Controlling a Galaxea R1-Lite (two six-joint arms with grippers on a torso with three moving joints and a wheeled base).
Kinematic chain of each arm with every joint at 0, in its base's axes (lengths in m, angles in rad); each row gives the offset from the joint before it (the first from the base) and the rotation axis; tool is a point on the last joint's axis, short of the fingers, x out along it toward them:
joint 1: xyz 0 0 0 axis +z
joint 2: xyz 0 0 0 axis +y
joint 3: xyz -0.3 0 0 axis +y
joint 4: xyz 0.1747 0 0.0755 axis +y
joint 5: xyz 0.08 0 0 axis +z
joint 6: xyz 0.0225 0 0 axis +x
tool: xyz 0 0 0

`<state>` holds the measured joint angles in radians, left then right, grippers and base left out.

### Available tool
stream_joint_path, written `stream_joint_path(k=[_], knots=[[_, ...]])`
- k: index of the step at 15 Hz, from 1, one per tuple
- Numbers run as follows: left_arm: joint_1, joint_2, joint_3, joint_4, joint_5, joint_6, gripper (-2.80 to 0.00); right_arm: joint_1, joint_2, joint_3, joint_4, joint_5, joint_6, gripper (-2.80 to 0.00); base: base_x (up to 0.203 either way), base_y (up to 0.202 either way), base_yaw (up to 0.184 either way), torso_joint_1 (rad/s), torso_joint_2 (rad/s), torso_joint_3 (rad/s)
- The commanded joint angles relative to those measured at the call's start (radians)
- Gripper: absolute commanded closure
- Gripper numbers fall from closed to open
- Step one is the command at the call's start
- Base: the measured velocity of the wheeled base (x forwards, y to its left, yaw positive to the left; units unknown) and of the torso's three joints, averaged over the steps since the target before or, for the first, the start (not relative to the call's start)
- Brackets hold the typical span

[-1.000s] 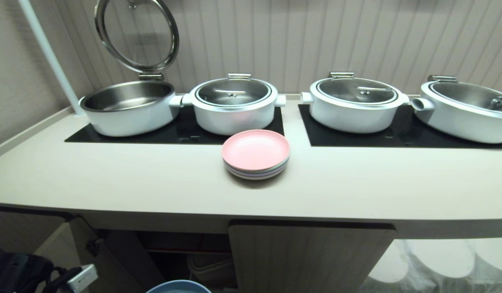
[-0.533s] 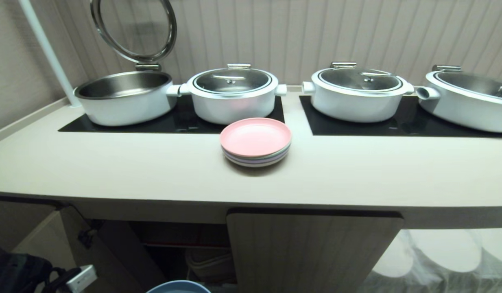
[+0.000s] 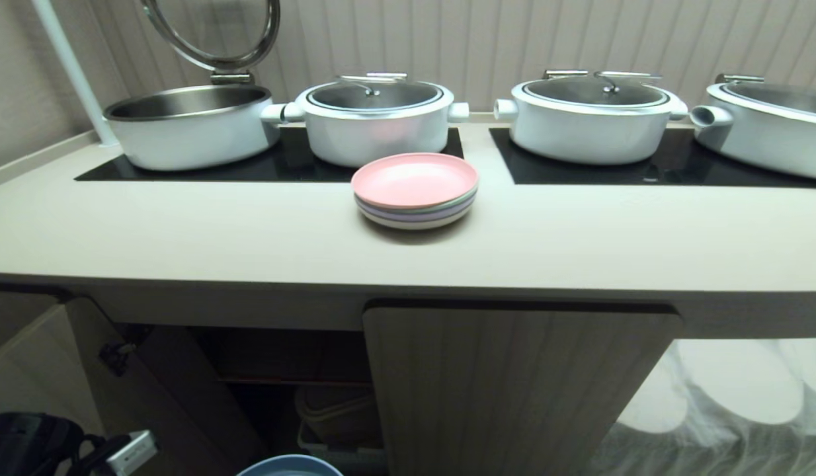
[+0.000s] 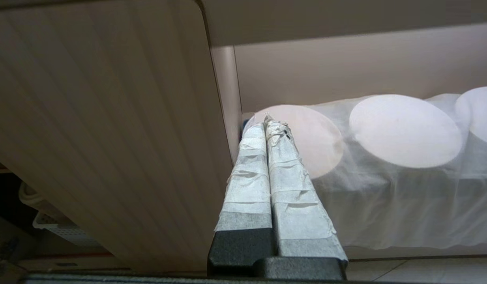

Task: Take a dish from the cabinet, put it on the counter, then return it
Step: Put it back into the cabinet

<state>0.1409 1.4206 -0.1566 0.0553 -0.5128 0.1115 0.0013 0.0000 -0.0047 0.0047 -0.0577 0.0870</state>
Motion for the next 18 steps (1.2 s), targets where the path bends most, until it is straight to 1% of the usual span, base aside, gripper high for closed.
stream_joint_path(k=[1, 10, 18], knots=[[0.0, 0.0, 0.0, 0.0, -0.003, 0.0, 0.0, 0.0, 0.002, 0.0, 0.0, -0.001, 0.0, 0.0, 0.0, 0.0, 0.0, -0.239, 0.53, 0.289], [0.0, 0.001, 0.0, 0.0, -0.003, 0.0, 0.0, 0.0, 0.002, 0.0, 0.0, -0.001, 0.0, 0.0, 0.0, 0.0, 0.0, -0.212, 0.49, 0.284], [0.0, 0.001, 0.0, 0.0, -0.003, 0.0, 0.0, 0.0, 0.002, 0.0, 0.0, -0.001, 0.001, 0.0, 0.0, 0.0, 0.0, -0.166, 0.47, 0.293]])
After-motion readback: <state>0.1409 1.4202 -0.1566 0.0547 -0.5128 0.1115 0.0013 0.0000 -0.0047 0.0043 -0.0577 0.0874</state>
